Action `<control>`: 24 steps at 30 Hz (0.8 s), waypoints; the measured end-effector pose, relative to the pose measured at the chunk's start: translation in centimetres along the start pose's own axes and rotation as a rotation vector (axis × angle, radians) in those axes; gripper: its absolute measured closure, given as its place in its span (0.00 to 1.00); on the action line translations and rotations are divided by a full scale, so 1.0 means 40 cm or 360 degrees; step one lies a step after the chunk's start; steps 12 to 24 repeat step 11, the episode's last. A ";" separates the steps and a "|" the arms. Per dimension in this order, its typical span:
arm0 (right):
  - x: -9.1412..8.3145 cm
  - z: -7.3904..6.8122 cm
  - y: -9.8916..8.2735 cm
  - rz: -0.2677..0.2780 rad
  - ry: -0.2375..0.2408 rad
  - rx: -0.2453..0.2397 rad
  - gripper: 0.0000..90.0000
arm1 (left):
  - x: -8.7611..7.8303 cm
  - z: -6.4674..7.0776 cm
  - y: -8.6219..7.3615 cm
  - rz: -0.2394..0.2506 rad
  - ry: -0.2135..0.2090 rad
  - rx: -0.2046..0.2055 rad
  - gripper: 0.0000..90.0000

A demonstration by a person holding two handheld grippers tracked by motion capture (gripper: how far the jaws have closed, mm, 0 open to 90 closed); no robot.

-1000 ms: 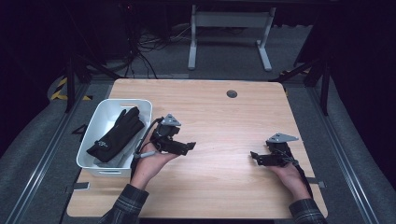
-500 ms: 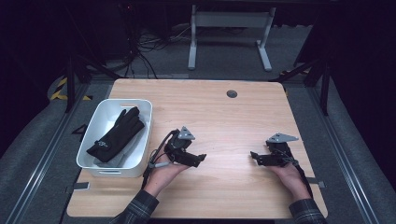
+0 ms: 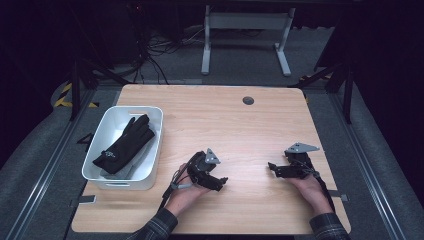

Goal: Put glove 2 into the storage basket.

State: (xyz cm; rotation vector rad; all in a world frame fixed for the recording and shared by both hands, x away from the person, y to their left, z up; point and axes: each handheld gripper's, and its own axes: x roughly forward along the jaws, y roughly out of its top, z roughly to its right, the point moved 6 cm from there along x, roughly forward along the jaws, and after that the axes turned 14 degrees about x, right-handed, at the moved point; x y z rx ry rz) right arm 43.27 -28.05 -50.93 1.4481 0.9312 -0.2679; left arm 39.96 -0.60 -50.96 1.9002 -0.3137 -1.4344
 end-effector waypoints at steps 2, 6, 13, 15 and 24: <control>0.000 0.000 0.000 -0.0001 0.0001 0.0000 0.16 | 0.011 0.007 -0.004 -0.0035 0.0023 0.0032 0.15; 0.000 -0.001 0.000 -0.0001 0.0002 -0.0001 0.16 | 0.015 0.011 -0.007 0.0018 0.0036 0.0039 0.13; 0.000 -0.001 0.000 -0.0001 0.0003 -0.0001 0.16 | 0.016 0.012 -0.010 0.0051 0.0035 0.0045 0.12; 0.000 -0.001 0.000 -0.0001 0.0003 -0.0001 0.16 | 0.016 0.012 -0.010 0.0051 0.0035 0.0045 0.12; 0.000 -0.001 0.000 -0.0001 0.0003 -0.0001 0.16 | 0.016 0.012 -0.010 0.0051 0.0035 0.0045 0.12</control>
